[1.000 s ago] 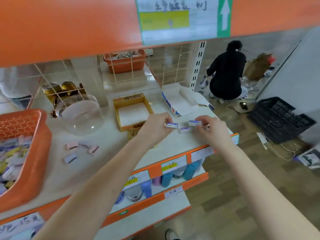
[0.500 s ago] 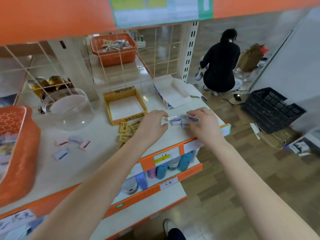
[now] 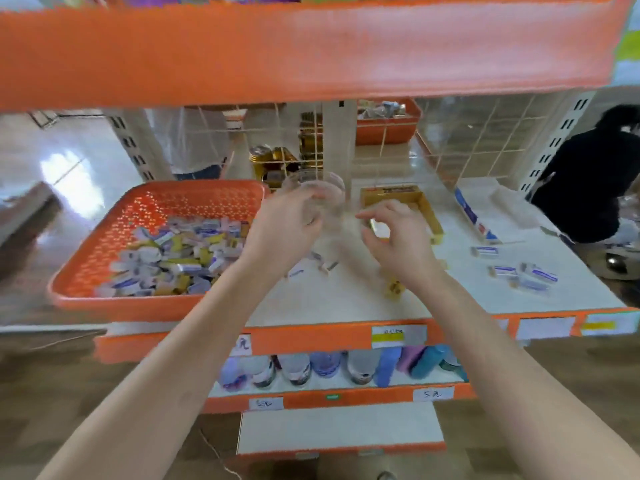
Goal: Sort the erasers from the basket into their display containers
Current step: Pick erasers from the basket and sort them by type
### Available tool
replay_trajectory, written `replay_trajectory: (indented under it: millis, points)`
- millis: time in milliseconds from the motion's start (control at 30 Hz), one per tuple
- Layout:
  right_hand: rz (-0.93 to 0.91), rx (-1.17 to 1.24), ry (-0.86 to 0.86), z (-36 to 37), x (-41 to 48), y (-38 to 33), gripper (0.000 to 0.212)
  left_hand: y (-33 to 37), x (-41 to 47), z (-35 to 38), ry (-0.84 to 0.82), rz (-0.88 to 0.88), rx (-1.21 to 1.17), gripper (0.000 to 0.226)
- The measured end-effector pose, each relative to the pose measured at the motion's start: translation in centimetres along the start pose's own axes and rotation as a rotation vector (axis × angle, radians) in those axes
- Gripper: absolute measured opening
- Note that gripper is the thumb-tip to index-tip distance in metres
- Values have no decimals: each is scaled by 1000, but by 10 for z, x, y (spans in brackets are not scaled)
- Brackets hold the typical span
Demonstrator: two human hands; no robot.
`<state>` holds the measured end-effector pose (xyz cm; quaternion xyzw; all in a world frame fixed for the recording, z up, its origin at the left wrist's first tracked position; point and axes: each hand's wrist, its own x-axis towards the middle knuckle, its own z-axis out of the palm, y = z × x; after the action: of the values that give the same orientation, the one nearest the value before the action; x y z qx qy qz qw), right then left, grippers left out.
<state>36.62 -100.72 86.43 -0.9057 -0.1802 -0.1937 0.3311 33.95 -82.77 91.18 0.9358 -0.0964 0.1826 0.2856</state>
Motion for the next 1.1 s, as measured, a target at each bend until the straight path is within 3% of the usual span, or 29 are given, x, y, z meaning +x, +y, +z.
replay_trajectory:
  millis: [300,433,633,800,967,1100]
  points:
    - [-166,127,-190,65,30,-90,23,-100,-46,-84,98,-319,16,26]
    - [-269,58,-305,85,37,-113,25,-132,-51,-92,-92,-387,-6,26]
    - [-323,-206,-501,101,59,-127,34,-157,-46,-86,-510,-296,92,41]
    - [-356,-426,-672,114,66,-139,28,-157,-39,-81,-654,-228,141,47]
    - [-383,-637,-702,124,62,-145,35,-159,-32,-77,-735,-243,118,60]
    - [-391,-649,-712,126,58,-149,12,-159,-31,-75,-756,-270,96,56]
